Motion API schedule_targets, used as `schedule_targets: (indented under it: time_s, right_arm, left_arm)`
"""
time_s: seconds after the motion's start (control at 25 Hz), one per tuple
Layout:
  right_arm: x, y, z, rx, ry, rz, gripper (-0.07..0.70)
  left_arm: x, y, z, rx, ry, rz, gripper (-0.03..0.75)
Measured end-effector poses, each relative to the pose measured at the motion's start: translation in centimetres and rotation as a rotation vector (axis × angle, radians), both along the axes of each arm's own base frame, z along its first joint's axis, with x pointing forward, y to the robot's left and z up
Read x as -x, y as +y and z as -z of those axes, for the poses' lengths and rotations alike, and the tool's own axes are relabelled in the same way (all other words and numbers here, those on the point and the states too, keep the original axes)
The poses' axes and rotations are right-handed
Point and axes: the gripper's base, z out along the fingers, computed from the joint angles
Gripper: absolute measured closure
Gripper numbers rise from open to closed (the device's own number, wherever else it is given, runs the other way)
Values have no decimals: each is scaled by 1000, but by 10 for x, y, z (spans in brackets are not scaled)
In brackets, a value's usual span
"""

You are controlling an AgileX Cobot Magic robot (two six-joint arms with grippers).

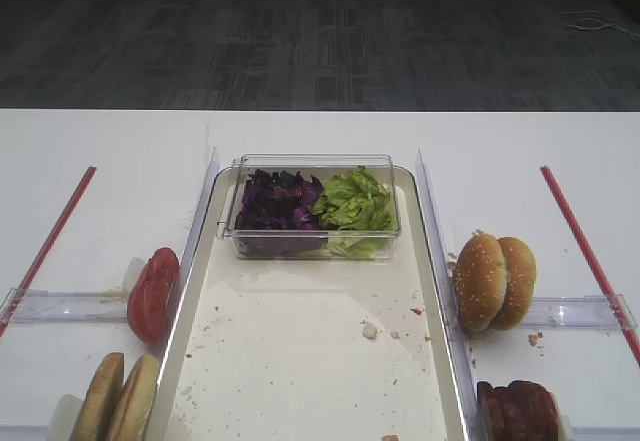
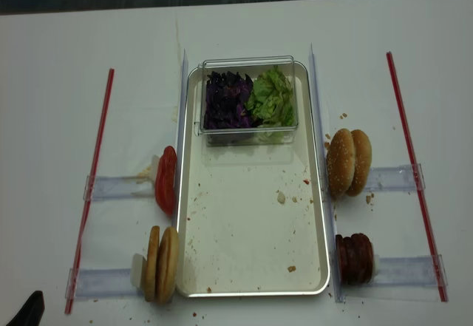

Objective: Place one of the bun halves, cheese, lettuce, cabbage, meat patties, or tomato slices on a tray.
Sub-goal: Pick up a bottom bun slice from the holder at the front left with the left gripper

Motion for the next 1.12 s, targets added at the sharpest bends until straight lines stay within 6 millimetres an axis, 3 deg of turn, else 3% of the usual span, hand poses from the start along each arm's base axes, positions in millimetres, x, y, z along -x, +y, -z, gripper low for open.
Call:
schedule_targets:
  time_s: [0.4, 0.52, 0.88, 1.12]
  right_arm:
    - [0, 0, 0, 0, 0, 0, 167]
    - [0, 0, 0, 0, 0, 0, 167]
    - [0, 0, 0, 0, 0, 0, 167]
    - [0, 0, 0, 0, 0, 0, 167]
  left_arm:
    - [0, -1, 0, 2, 3, 9, 154]
    - [-10, -4, -1, 19, 67, 41, 155]
    - [-70, -12, -23, 91, 350, 63, 155]
    - [-116, -14, -8, 119, 625, 29, 154]
